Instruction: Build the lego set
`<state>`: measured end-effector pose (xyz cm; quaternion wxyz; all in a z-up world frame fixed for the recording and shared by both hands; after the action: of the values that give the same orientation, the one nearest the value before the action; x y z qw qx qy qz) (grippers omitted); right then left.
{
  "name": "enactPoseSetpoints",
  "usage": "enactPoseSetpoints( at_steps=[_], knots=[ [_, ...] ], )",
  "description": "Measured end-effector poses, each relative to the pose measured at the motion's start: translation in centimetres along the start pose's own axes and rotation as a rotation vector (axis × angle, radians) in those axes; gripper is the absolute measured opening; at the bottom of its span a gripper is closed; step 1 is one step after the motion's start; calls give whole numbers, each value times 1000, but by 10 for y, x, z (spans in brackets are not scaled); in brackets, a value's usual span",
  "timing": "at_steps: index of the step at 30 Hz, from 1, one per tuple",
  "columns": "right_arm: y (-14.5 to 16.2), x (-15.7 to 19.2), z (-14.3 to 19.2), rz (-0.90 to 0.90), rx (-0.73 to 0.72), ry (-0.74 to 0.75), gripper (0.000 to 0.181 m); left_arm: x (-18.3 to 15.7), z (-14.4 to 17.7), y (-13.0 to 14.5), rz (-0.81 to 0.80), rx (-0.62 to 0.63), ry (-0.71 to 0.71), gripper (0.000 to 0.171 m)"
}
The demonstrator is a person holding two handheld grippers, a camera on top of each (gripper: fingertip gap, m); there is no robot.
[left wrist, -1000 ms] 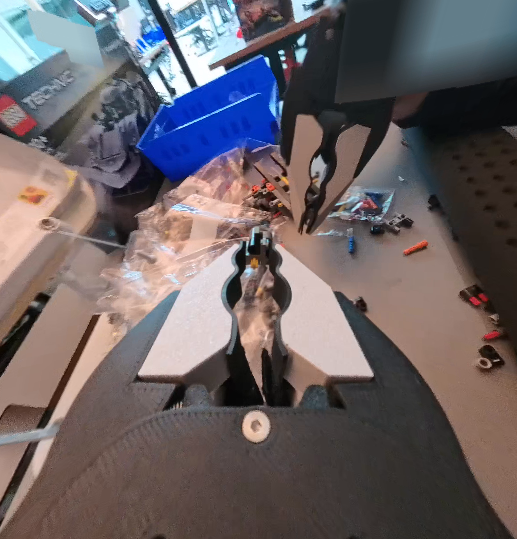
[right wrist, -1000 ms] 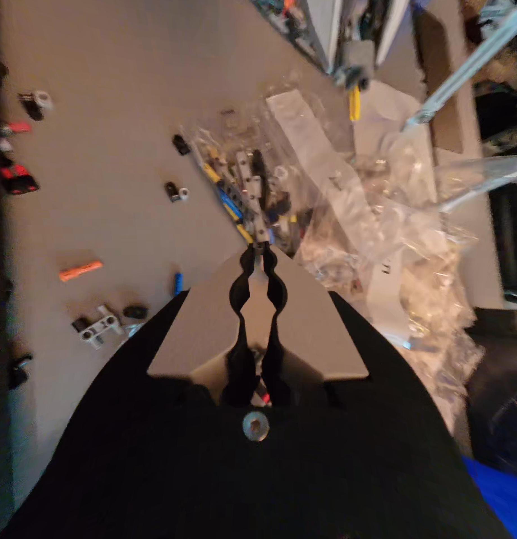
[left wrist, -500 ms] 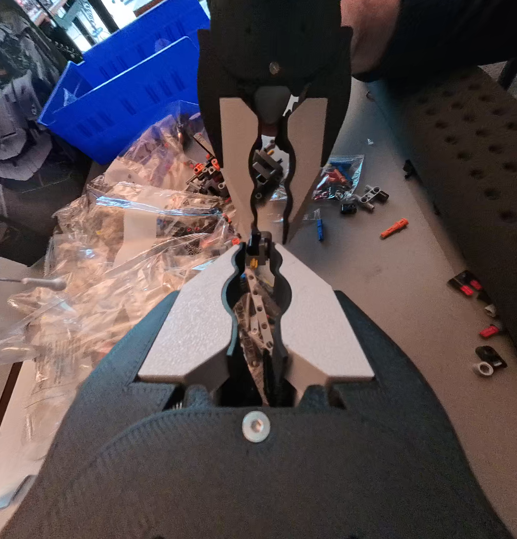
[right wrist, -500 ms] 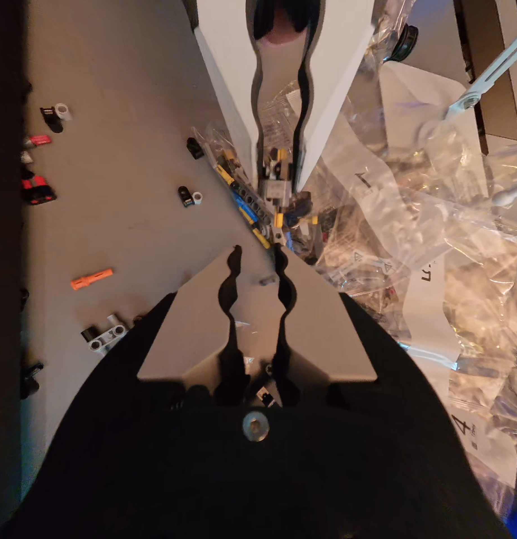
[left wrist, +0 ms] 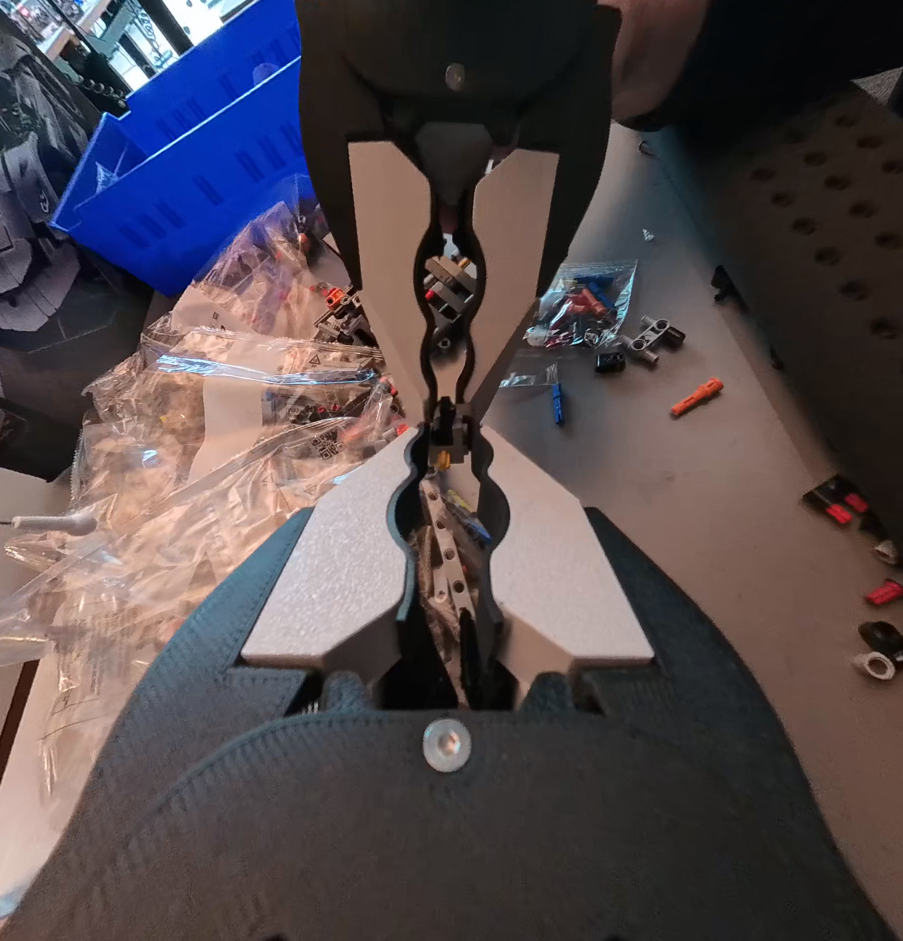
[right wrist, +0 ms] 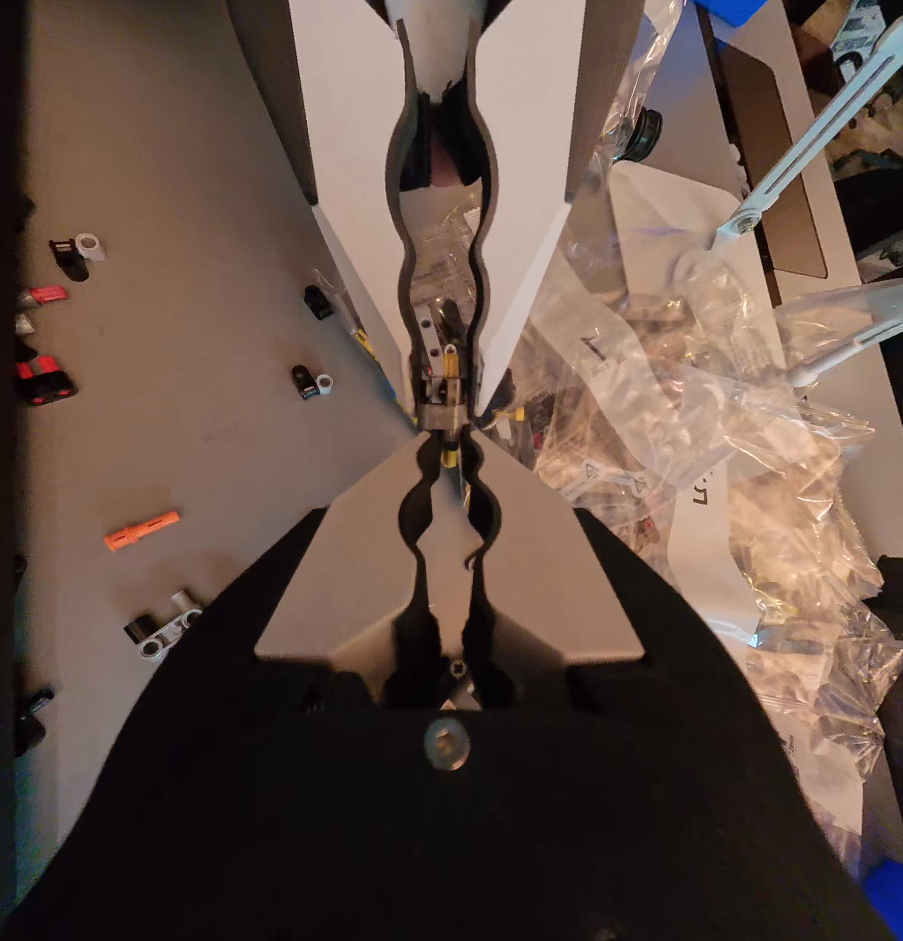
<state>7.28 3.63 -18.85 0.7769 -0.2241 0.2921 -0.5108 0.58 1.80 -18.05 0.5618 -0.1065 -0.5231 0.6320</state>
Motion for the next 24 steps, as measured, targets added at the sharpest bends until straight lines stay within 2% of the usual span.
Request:
enactPoseSetpoints(
  at_steps=[10, 24],
  knots=[
    [0, 2, -1, 5, 59, 30, 3, -3, 0, 0, -99, 44, -31, 14],
    [-8, 9, 10, 45, 6, 22, 2, -1, 14, -6, -53, 8, 17, 14]
  ],
)
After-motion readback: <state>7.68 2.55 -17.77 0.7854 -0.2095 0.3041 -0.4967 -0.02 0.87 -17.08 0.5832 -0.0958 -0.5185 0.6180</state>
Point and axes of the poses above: each gripper's, where its closed fingertips meet, z back along the fingers, y out of its underside, x = y × z across the jaws, the point moved 5 cm from there along z, back along the fingers, and after that the axes turned 12 degrees about -y, right-handed, at the moved point
